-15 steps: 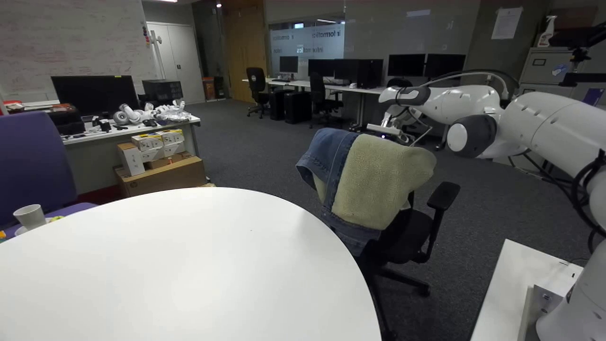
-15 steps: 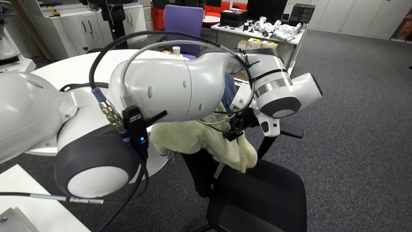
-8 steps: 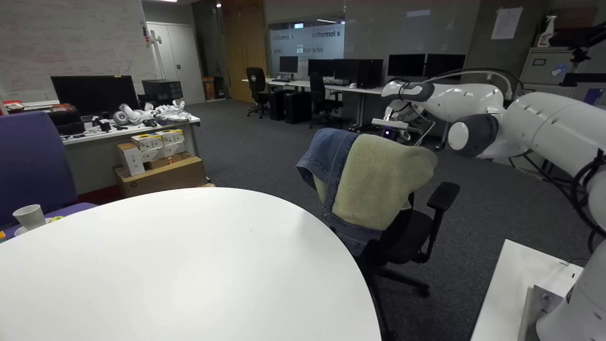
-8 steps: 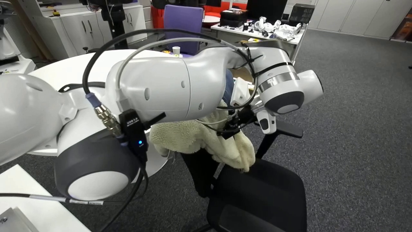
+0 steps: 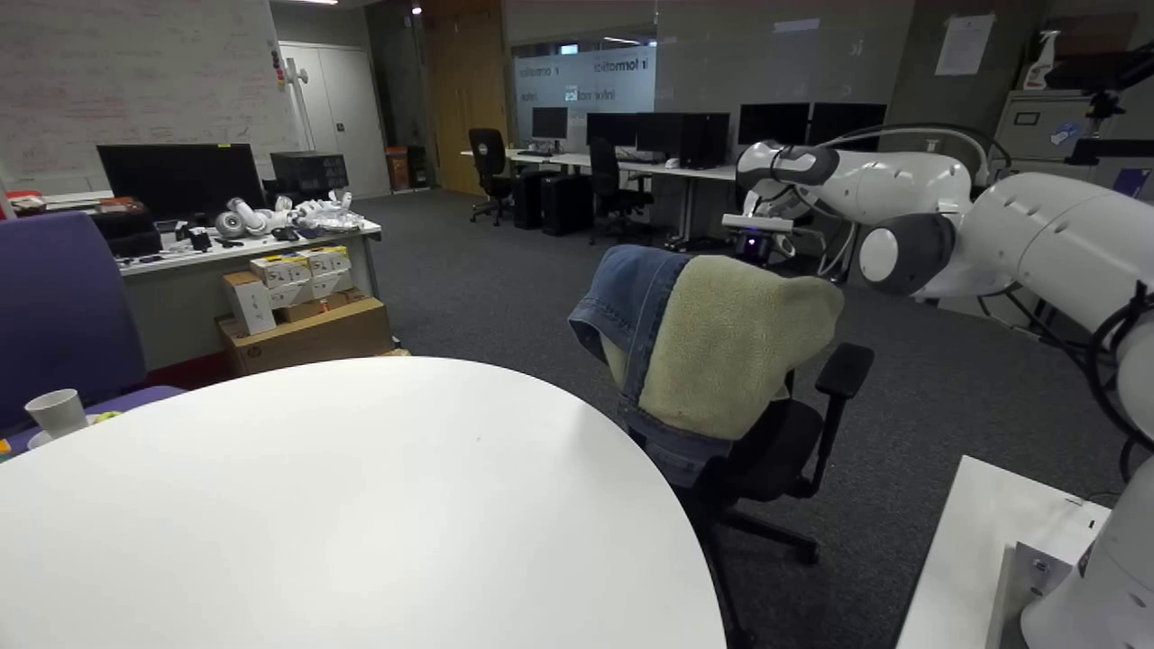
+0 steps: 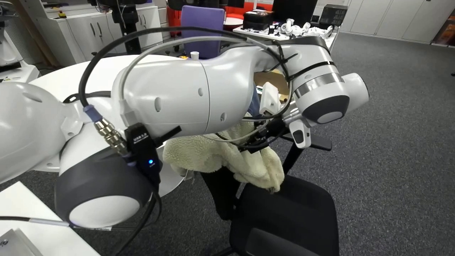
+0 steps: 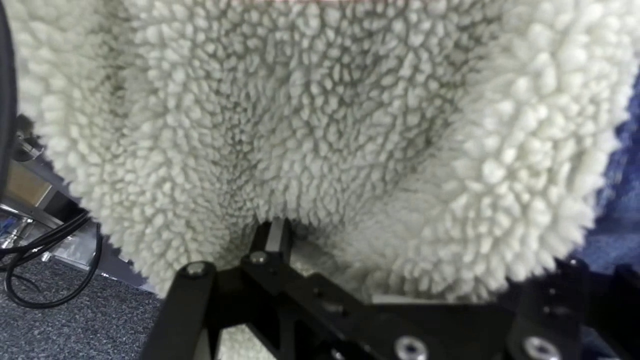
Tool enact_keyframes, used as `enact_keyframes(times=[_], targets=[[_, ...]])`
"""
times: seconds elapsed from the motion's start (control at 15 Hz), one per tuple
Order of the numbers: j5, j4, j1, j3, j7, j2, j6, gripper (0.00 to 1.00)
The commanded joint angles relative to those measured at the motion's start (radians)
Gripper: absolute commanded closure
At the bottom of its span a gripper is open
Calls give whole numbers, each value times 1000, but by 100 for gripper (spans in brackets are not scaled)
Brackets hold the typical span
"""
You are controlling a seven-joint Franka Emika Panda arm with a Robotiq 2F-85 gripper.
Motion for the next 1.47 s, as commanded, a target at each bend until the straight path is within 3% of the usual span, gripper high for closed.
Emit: enact_keyframes(times=[0.0,0.4,0.67,1.0,1.4], targets=[[-24,-56,-19,22,-12,-69,-46,26],[-29,-46,-28,18,20,-94,-16,71],[-25,-19,-52,17,21,-134,81,98],[-15,-40,-105,31,16,-218,67,97],[-23,-53,-96,39,-11,-243,19,97]])
